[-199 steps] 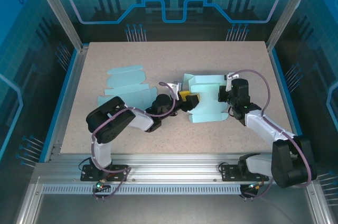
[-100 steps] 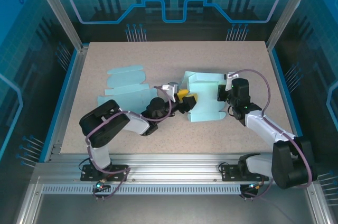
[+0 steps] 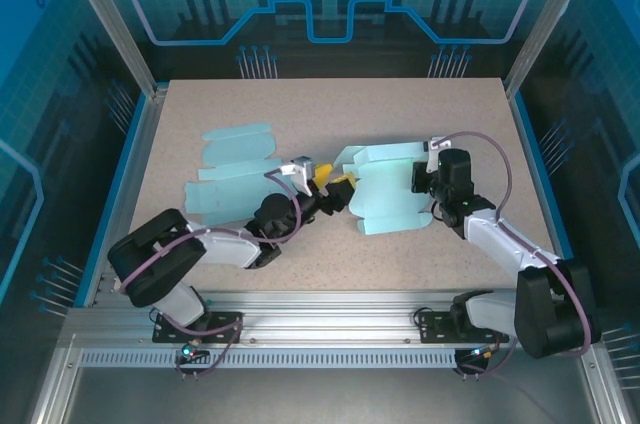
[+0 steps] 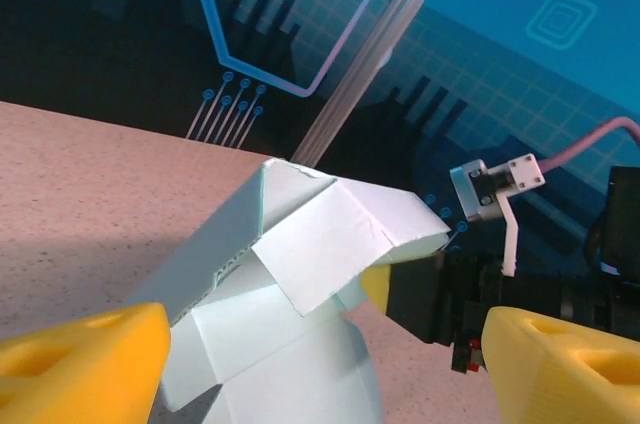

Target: Fold the paper box

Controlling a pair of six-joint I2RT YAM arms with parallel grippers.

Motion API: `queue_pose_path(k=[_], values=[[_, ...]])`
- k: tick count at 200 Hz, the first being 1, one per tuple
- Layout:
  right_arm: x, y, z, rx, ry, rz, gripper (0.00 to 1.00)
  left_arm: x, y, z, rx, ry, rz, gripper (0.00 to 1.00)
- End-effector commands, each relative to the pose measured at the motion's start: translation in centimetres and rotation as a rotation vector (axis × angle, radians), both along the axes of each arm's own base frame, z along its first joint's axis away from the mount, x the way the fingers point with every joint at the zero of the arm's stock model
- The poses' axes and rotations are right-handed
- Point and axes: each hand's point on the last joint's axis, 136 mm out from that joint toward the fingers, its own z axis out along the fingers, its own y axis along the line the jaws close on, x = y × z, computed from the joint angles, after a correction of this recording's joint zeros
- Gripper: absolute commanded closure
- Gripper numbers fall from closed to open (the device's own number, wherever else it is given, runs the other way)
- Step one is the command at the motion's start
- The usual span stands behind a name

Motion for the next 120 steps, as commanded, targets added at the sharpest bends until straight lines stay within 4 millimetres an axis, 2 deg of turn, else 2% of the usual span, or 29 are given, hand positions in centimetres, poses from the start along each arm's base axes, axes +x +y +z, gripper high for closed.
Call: queue_pose_path(k=[1, 27, 58, 73, 94, 120], values=[[-0.1, 0.0, 0.1, -0.012, -0.005, 0.004, 1.0, 0.2, 0.1, -1.5, 0.146, 0.068, 0.06, 0.18], [-0.1, 0.0, 0.0, -0.011, -0.004, 0.003, 1.0, -0.1, -1.8, -3.2, 0.26, 0.149, 0.025, 0.16], [-0.1, 0.0, 0.0, -0.012, -0.004, 0.002, 1.0, -0.4, -3.7, -4.7, 0.346, 0.221, 0.007, 0.01], [-0.1, 0.0, 0.1, -0.011, -0.005, 0.003, 1.0, 0.2, -4.1, -4.9, 0.379, 0.245, 0.031, 0.01], [-0.1, 0.0, 0.0, -0.011, -0.004, 0.002, 1.0, 1.3, -3.6, -5.6, 0.434, 0.301, 0.104, 0.01], [-0.1, 0.0, 0.1, -0.011, -0.006, 0.002, 1.0, 1.5, -4.8, -5.3, 0.417, 0.263, 0.07, 0.01]])
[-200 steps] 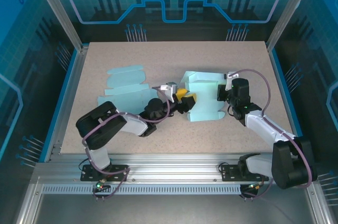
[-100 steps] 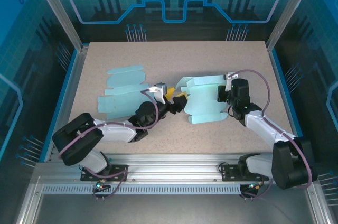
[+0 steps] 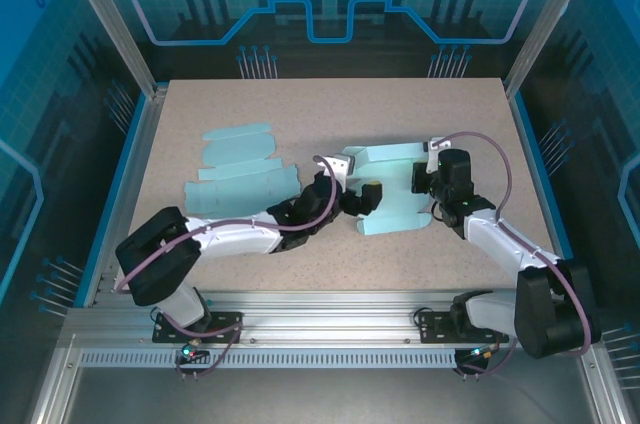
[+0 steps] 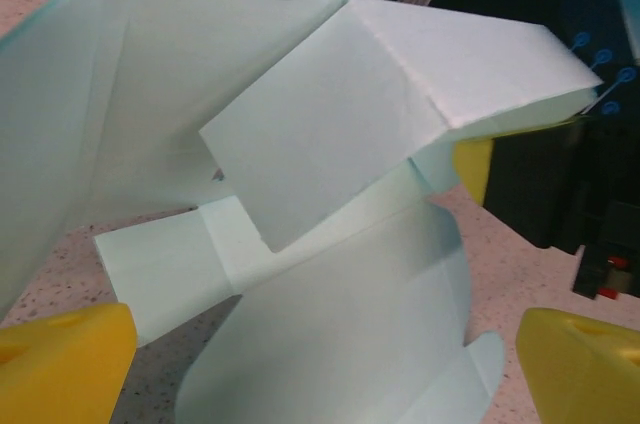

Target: Fold the paper box

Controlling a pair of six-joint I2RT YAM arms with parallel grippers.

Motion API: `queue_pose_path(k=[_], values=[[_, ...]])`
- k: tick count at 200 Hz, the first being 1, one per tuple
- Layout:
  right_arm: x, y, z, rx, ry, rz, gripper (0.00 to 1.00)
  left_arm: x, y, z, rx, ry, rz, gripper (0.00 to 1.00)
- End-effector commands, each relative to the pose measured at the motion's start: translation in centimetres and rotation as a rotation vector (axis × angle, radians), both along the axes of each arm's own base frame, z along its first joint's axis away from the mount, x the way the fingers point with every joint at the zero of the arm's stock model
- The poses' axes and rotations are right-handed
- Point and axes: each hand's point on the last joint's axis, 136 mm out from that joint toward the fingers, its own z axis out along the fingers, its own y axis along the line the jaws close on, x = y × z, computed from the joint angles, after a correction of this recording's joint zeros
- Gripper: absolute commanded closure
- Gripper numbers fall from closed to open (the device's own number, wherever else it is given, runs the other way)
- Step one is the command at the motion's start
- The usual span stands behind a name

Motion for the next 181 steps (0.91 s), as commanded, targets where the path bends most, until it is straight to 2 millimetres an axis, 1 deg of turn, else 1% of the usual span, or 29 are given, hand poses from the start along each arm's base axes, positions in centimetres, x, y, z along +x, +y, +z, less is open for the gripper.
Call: queue_pose_path(k=[1, 37, 65, 94, 122, 161, 181], values=[[0.0, 0.0, 0.2, -0.008, -0.01, 0.001, 1.0, 0.4, 0.0, -0.9, 0.041, 0.009, 0.02, 0.01], [0.0, 0.0, 0.2, -0.007, -0.009, 0.001, 1.0, 1.5, -1.3, -0.4, 0.05, -0.018, 0.01, 0.01], [0.0, 0.0, 0.2, -0.006, -0.011, -0.001, 1.0, 2.2, -1.8, -1.1, 0.063, 0.021, 0.023, 0.01], [-0.1, 0.0, 0.2, -0.007, -0.012, 0.001, 1.0, 3.0, -1.3, -1.6, 0.054, 0.055, 0.05, 0.01], [-0.1, 0.0, 0.2, -0.006, -0.012, 0.001, 1.0, 3.4, -1.0, -1.0, 0.047, 0.046, 0.064, 0.01], [-0.1, 0.0, 0.2, -0.006, -0.012, 0.0, 1.0, 2.6, -0.2, -0.3, 0.025, 0.054, 0.076, 0.01], [0.0, 0.0, 0.2, -0.006, -0.011, 0.0, 1.0, 2.3, 0.9, -0.4, 0.036, 0.081, 0.118, 0.01]])
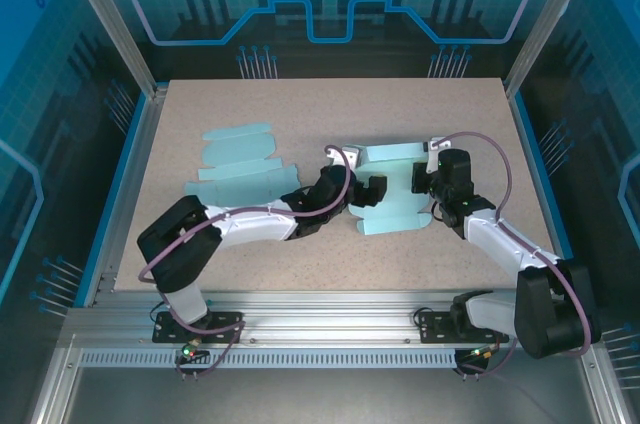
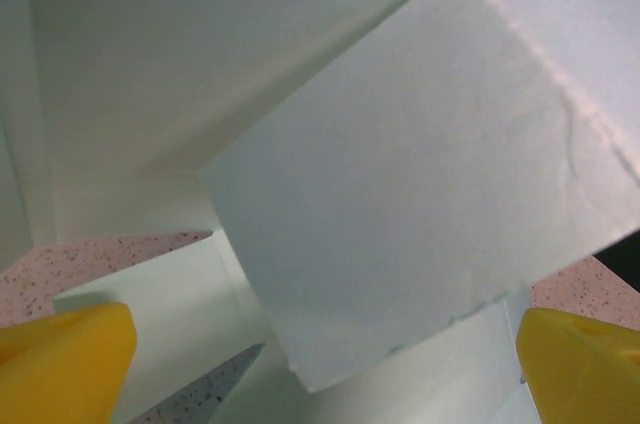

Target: Fold the paper box

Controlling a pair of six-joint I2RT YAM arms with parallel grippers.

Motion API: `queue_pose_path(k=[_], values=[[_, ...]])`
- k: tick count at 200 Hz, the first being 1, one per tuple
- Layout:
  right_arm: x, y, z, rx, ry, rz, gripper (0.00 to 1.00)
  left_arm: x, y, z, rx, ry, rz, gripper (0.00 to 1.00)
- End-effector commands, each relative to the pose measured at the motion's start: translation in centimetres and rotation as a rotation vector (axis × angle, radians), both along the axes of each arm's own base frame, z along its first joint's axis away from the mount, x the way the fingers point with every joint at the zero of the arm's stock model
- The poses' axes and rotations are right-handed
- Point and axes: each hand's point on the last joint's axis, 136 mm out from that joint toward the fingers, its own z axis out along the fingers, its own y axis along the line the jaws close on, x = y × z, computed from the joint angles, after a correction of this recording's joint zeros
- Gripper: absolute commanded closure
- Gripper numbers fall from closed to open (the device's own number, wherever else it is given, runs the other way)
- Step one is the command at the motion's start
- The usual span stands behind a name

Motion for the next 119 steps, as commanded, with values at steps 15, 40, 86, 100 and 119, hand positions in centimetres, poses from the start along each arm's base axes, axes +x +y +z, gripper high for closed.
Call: queue_pose_path(k=[15, 40, 86, 100, 119], values=[[0.0, 0.0, 0.2, -0.006, -0.011, 0.0, 1.0, -0.4, 2.3, 0.6, -0.001, 0.032, 0.097, 0.01], [0.0, 0.0, 0.2, -0.006, -0.012, 0.0, 1.0, -0.4, 2.5, -0.3, 0.008, 0.057, 0.114, 0.01], [-0.1, 0.0, 0.2, -0.007, -0.012, 0.001, 1.0, -0.1, 1.9, -1.4, 0.033, 0.079, 0.107, 0.01], [-0.1, 0.0, 0.2, -0.008, -0.011, 0.001, 1.0, 0.0, 1.4, -1.4, 0.026, 0.073, 0.091, 0.01], [-0.1, 0.0, 0.2, -0.007, -0.012, 0.001, 1.0, 0.3, 0.6, -1.5, 0.023, 0.071, 0.074, 0.01]])
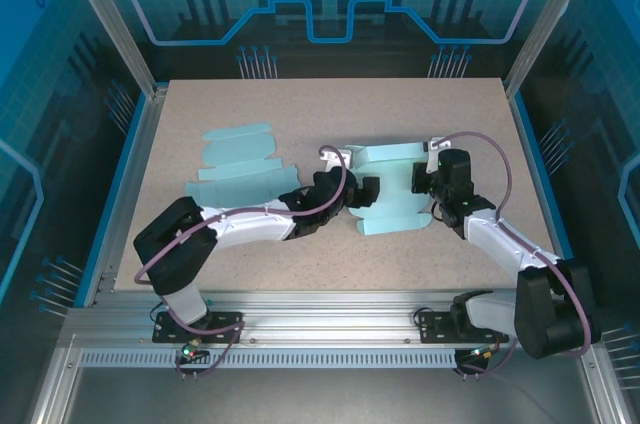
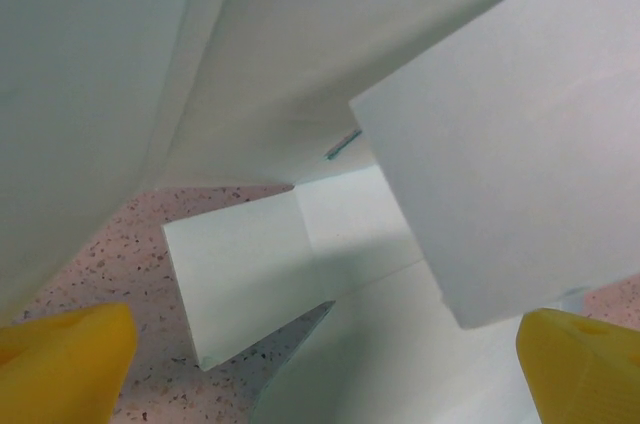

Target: Fold the paper box

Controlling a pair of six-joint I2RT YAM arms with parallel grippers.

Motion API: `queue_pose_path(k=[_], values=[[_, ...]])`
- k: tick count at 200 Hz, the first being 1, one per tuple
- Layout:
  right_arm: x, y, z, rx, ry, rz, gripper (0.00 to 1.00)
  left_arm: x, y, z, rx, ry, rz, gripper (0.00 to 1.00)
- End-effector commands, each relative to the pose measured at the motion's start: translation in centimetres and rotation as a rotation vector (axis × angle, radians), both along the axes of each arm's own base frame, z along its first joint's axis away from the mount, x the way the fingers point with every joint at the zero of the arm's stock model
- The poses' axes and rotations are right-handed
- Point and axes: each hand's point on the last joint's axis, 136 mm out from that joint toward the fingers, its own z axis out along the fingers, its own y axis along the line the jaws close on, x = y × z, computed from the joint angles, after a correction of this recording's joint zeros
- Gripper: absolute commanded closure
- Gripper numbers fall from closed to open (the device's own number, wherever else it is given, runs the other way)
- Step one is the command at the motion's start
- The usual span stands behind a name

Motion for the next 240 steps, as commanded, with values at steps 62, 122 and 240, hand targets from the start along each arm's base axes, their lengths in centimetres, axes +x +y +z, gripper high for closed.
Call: queue_pose_path(k=[62, 122, 240], values=[[0.0, 0.0, 0.2, -0.006, -0.011, 0.003, 1.0, 0.6, -3.6, 2.7, -0.068, -0.117, -0.147, 0.03], [0.0, 0.0, 0.2, -0.006, -0.014, 0.001, 1.0, 1.1, -5.6, 3.7, -0.072, -0.18, -0.224, 0.11], [0.0, 0.0, 0.2, -0.005, -0.012, -0.001, 1.0, -3.5, -4.1, 6.8, -0.151, -0.201, -0.412, 0.01]])
